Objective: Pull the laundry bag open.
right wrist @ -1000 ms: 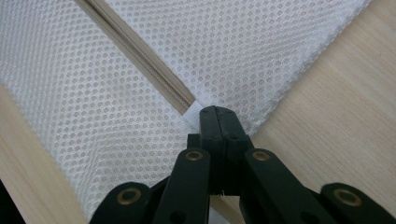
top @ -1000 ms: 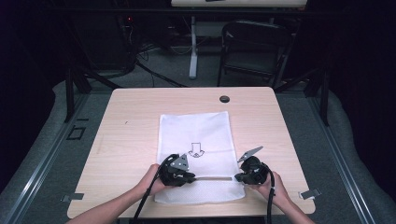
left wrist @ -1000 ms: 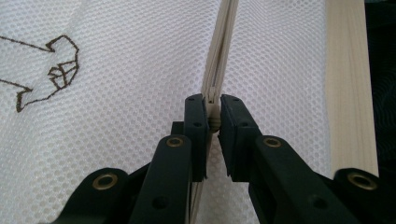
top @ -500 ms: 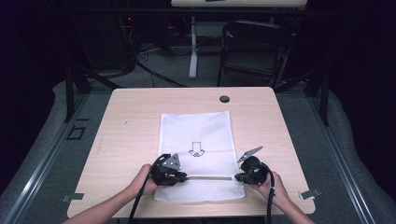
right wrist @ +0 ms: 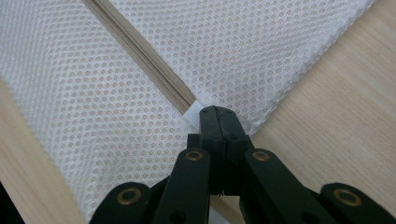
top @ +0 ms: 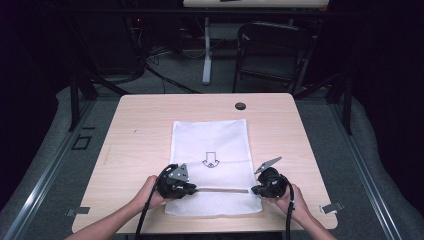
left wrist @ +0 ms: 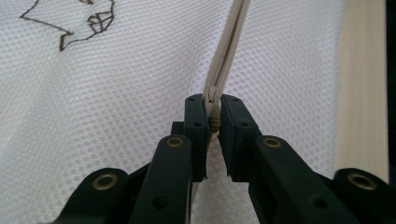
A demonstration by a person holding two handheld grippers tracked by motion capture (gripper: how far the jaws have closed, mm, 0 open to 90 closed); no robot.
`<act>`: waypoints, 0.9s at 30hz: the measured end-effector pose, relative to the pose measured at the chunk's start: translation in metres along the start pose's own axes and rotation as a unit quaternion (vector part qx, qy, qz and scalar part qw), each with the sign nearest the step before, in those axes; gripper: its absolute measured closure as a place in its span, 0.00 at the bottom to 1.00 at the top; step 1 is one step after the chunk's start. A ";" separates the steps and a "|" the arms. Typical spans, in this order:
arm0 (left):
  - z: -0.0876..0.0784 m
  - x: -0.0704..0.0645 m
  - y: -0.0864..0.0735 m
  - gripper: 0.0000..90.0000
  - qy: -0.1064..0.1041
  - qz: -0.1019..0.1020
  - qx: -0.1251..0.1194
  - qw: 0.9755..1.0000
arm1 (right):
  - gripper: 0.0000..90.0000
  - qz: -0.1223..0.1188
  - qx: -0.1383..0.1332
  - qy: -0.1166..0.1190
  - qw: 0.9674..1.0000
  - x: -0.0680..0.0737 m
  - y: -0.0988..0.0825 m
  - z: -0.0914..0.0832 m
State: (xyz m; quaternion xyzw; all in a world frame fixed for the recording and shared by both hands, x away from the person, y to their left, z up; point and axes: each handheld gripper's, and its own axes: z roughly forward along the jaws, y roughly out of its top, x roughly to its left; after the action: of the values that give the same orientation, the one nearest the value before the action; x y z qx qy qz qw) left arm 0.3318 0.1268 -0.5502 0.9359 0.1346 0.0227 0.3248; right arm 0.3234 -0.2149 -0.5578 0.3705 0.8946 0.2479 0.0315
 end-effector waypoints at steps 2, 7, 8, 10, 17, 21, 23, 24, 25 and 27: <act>-0.002 0.001 -0.003 0.91 0.001 -0.002 0.002 1.000 | 1.00 0.001 0.000 -0.001 1.000 0.000 0.000 0.000; -0.004 0.000 -0.006 0.91 0.007 -0.002 0.002 1.000 | 1.00 0.003 0.001 0.000 1.000 0.000 0.000 0.000; -0.006 0.000 -0.007 0.91 0.003 -0.001 0.002 1.000 | 1.00 0.002 0.000 -0.001 1.000 0.000 0.000 0.000; -0.007 0.000 -0.008 0.91 0.004 0.000 0.000 1.000 | 1.00 0.005 0.001 -0.001 1.000 0.000 0.000 0.000; -0.009 -0.001 -0.013 0.91 0.002 -0.004 0.000 1.000 | 1.00 0.004 0.001 -0.002 1.000 0.000 0.000 0.000; -0.011 0.000 -0.014 0.91 0.003 -0.007 0.003 1.000 | 1.00 0.008 0.001 -0.001 1.000 0.000 0.000 0.000; -0.011 0.001 -0.015 0.91 0.002 -0.008 0.002 1.000 | 1.00 0.009 -0.003 -0.002 1.000 0.001 -0.001 0.000; -0.012 0.002 -0.015 0.91 0.000 -0.010 0.003 1.000 | 1.00 0.009 -0.003 -0.003 1.000 0.001 -0.001 0.000; -0.012 0.001 -0.015 0.91 0.001 -0.007 0.004 1.000 | 1.00 0.006 -0.002 -0.004 1.000 0.001 -0.001 0.000; -0.013 0.001 -0.015 0.91 -0.001 -0.007 0.002 1.000 | 1.00 0.006 -0.002 -0.006 1.000 0.001 -0.001 0.000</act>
State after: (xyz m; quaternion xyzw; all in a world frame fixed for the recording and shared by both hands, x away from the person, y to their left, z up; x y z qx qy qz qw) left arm 0.3275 0.1463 -0.5497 0.9354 0.1412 0.0196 0.3235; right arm 0.3220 -0.2142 -0.5580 0.3773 0.8915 0.2481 0.0360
